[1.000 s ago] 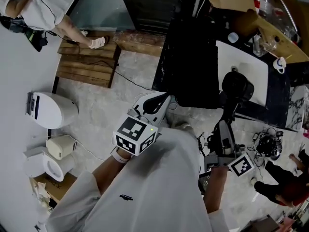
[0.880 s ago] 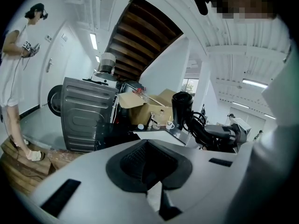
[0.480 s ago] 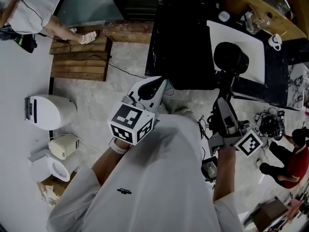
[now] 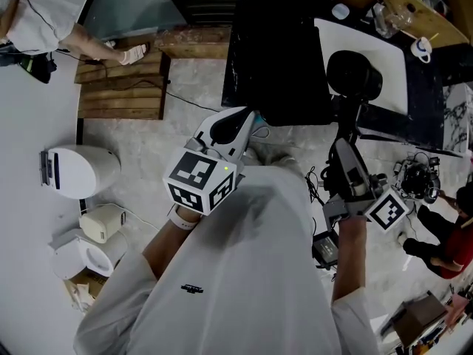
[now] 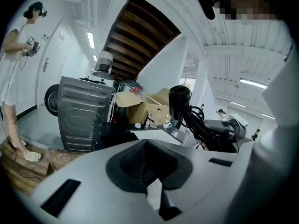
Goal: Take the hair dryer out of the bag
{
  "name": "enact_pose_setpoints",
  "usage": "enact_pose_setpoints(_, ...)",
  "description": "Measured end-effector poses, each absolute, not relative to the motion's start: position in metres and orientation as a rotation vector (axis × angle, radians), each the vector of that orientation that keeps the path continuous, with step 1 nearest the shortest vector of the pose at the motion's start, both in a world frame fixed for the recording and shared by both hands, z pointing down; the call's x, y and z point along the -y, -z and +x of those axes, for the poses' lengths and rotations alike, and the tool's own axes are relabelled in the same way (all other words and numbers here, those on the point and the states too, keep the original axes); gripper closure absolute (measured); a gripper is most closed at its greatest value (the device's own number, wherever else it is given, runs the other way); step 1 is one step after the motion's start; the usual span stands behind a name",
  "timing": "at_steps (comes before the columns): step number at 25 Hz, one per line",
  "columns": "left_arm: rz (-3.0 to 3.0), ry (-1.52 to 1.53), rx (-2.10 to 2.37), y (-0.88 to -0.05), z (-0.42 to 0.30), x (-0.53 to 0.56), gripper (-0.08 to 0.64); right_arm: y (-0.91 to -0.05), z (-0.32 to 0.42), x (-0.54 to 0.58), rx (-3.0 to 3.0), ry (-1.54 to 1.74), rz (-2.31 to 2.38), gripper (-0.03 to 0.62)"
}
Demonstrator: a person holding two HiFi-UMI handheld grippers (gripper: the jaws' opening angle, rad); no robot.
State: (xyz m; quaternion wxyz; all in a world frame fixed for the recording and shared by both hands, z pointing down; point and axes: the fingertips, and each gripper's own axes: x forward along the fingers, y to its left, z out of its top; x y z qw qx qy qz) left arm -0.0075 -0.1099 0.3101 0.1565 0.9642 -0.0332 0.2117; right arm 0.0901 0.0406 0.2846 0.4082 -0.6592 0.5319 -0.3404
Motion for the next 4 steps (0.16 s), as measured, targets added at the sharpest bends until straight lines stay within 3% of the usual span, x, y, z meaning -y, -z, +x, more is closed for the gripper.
enact_pose_setpoints(4, 2.759, -0.606, 0.097, -0.3105, -0.0098, 0.1103, 0.552, -0.2855, 0.0893, -0.0425, -1.326, 0.855, -1.666, 0.379)
